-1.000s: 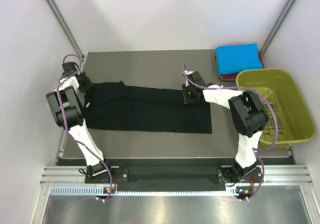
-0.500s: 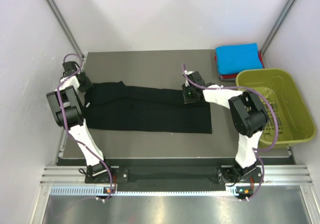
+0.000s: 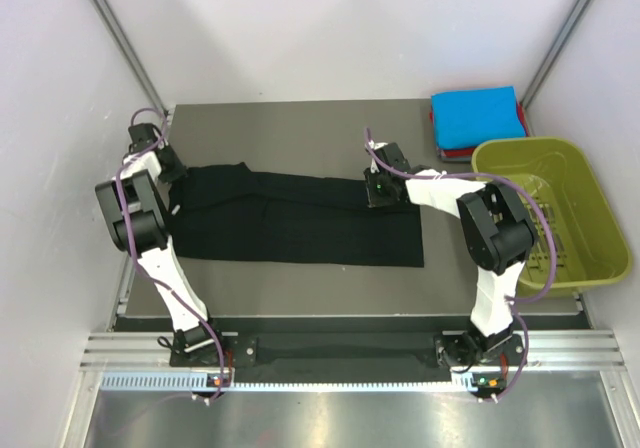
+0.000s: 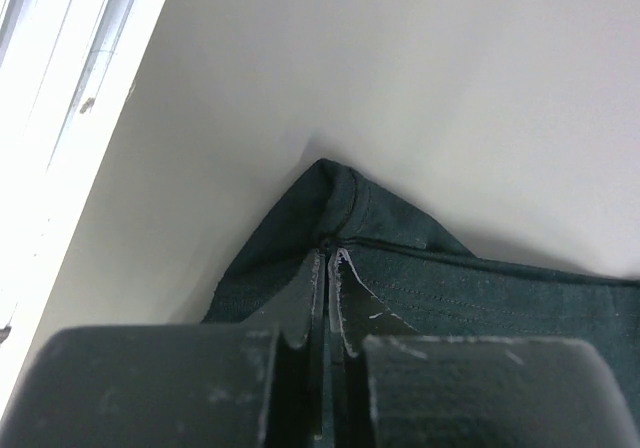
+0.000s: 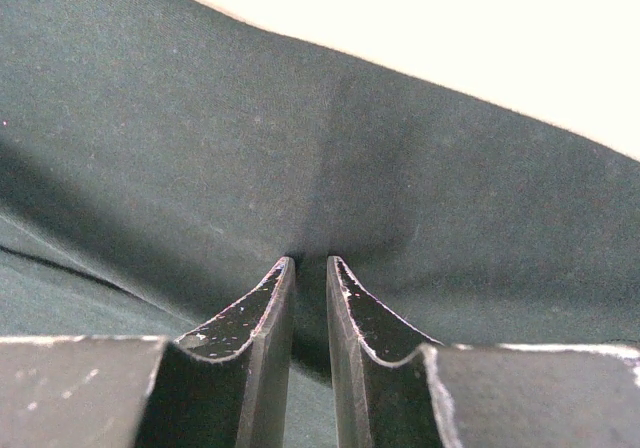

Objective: Fold and stack the t-shirts
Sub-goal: Fold the tshirt

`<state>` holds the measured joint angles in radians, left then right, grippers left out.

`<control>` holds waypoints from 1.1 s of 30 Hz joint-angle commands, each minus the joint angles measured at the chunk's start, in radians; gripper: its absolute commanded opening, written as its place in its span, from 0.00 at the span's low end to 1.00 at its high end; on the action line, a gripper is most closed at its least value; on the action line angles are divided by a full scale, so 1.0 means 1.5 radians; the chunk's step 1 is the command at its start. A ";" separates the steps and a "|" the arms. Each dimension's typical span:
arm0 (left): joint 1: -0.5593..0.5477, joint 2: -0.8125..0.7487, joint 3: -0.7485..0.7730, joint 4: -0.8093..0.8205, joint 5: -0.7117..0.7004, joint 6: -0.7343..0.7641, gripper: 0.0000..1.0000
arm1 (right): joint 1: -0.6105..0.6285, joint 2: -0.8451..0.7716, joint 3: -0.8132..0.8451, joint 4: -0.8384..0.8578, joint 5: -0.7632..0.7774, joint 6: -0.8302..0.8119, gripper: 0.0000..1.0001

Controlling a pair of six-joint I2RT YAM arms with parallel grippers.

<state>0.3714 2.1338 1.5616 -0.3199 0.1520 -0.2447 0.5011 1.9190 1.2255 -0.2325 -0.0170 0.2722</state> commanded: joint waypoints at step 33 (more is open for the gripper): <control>-0.009 -0.373 -0.229 -0.067 -0.118 -0.030 0.00 | -0.005 -0.009 -0.005 0.019 -0.019 -0.004 0.21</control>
<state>0.3592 1.6772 1.2728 -0.4557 0.0242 -0.2687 0.4950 1.9362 1.2427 -0.2234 -0.0399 0.2726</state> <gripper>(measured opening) 0.015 0.207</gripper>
